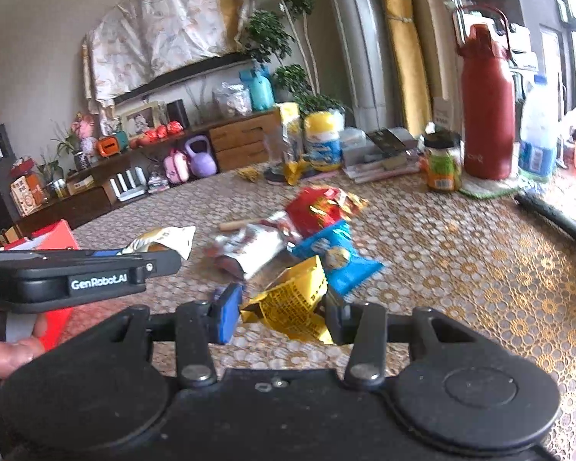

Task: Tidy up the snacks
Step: 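Carry the yellow wrapper and bun packet over the white box with both tools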

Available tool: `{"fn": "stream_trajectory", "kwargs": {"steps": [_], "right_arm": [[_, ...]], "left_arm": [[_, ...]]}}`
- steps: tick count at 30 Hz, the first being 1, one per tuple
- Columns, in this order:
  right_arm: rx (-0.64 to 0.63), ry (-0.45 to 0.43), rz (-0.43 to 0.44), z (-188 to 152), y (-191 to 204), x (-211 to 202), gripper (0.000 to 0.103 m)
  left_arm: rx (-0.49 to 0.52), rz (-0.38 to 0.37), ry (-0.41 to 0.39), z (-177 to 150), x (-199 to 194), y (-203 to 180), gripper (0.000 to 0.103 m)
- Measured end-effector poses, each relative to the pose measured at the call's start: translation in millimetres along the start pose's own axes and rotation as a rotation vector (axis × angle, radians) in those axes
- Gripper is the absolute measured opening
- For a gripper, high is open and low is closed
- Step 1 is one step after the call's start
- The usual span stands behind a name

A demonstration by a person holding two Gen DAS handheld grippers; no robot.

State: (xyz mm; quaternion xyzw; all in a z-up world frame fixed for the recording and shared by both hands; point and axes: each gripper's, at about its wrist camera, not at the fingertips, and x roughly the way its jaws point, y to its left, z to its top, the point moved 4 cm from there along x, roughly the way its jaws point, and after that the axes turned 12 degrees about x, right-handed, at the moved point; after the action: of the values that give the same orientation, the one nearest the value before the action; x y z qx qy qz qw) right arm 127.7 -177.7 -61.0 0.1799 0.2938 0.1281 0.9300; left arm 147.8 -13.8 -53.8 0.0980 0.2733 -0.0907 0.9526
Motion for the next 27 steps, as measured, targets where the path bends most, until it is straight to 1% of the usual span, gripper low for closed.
{"fn": "stream_trajectory", "kwargs": {"steps": [13,20,27], "right_arm": [[-0.09,-0.035,0.099,1.4,64.9,-24.7,0.043],[-0.149,-0.037,0.169,-3.4,107.5,-31.7,0.043],[-0.201,-0.027,0.242,-3.8,151.2,-29.0,0.043]], "left_arm": [[-0.068,0.114,-0.07,-11.5,-83.0,48.8,0.037],[-0.109,0.195,-0.072,-22.0,-113.8,82.4,0.037],[-0.151,0.279,-0.062,-36.7,-138.0,119.9,0.037]]}}
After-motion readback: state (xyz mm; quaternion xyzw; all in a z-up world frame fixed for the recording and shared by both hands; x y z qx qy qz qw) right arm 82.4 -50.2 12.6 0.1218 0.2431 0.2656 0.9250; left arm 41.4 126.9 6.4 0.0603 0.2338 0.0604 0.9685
